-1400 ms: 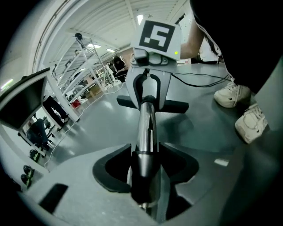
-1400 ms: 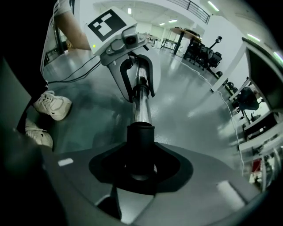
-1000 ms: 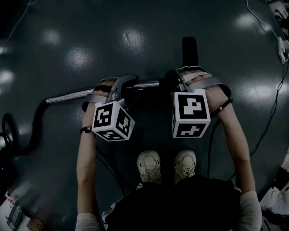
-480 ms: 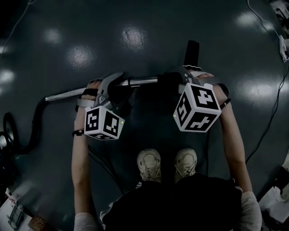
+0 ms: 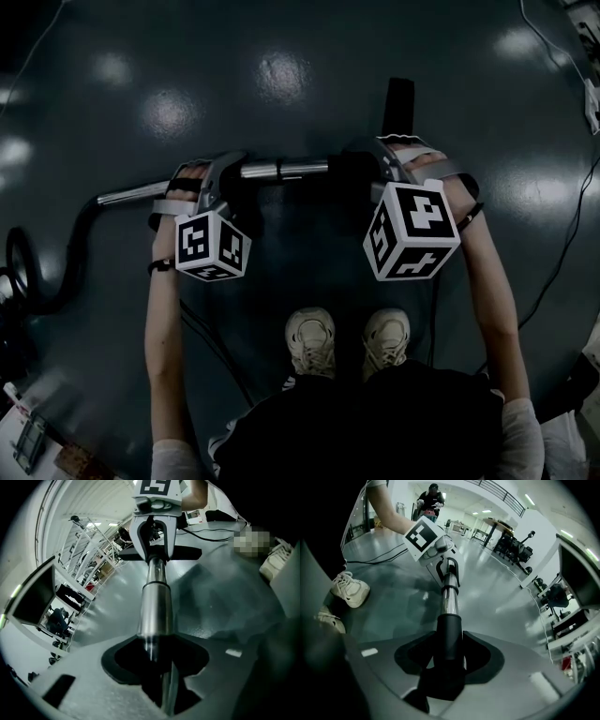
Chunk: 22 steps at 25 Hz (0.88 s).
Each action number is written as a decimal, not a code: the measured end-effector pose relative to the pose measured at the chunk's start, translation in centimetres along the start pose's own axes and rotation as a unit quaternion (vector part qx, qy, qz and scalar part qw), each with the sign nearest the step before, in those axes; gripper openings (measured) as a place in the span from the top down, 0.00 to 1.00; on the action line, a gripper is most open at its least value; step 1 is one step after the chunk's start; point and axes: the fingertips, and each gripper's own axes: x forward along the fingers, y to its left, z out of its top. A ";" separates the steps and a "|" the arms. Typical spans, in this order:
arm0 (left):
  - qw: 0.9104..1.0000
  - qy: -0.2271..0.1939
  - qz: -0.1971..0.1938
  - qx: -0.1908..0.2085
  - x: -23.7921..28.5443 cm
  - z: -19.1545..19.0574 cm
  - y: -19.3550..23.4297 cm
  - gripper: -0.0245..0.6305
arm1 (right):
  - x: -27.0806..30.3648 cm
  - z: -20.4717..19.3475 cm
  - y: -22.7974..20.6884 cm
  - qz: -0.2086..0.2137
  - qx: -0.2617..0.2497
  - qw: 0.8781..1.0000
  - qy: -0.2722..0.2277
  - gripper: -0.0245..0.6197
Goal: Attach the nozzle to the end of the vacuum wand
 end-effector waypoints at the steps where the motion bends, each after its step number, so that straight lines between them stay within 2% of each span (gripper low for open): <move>1: 1.000 -0.001 -0.001 -0.001 0.2 0.2 -0.1 0.70 | 0.3 0.2 0.1 0.003 -0.010 1.000 0.008 0.68; 3: 1.000 0.000 0.001 -0.003 0.4 0.2 0.0 0.70 | 0.7 0.3 0.0 0.006 -0.020 1.000 0.019 0.67; 8: 1.000 0.006 0.001 -0.003 1.1 0.0 -0.1 0.70 | 1.4 -0.2 -0.2 0.006 -0.008 1.000 0.017 0.67; 11: 1.000 0.013 0.022 0.018 1.0 -0.3 0.3 0.69 | 1.7 0.0 -0.6 -0.019 -0.008 1.000 -0.006 0.67; 14: 0.999 0.017 0.033 0.023 0.4 -0.2 0.9 0.62 | 1.0 0.3 -1.2 -0.035 0.030 0.998 -0.041 0.66; 16: 0.999 0.010 0.033 -0.022 -0.3 -0.3 1.2 0.54 | -0.3 0.5 -1.7 -0.034 0.087 0.992 -0.083 0.68; 17: 0.997 -0.008 0.040 -0.070 -1.1 -0.2 1.7 0.51 | -1.3 0.8 -2.4 -0.037 0.131 0.983 -0.119 0.77; 18: 0.987 -0.044 0.060 -0.141 -2.4 0.1 2.8 0.49 | -2.5 1.1 -3.4 -0.046 0.182 0.968 -0.165 0.93; 19: 0.962 -0.103 0.096 -0.233 -4.2 0.5 4.6 0.54 | -3.9 1.4 -4.7 -0.057 0.234 0.946 -0.215 0.95; 20: 0.915 -0.179 0.138 -0.335 -6.3 0.8 6.9 0.73 | -5.4 1.5 -6.2 -0.072 0.286 0.918 -0.264 0.95; 21: 0.847 -0.260 0.171 -0.432 -8.3 1.0 9.1 0.90 | -7.0 1.4 -7.8 -0.090 0.337 0.885 -0.310 0.95; 22: 0.773 -0.328 0.193 -0.507 -9.8 1.1 10.8 0.96 | -8.6 1.1 -9.3 -0.107 0.387 0.846 -0.350 0.95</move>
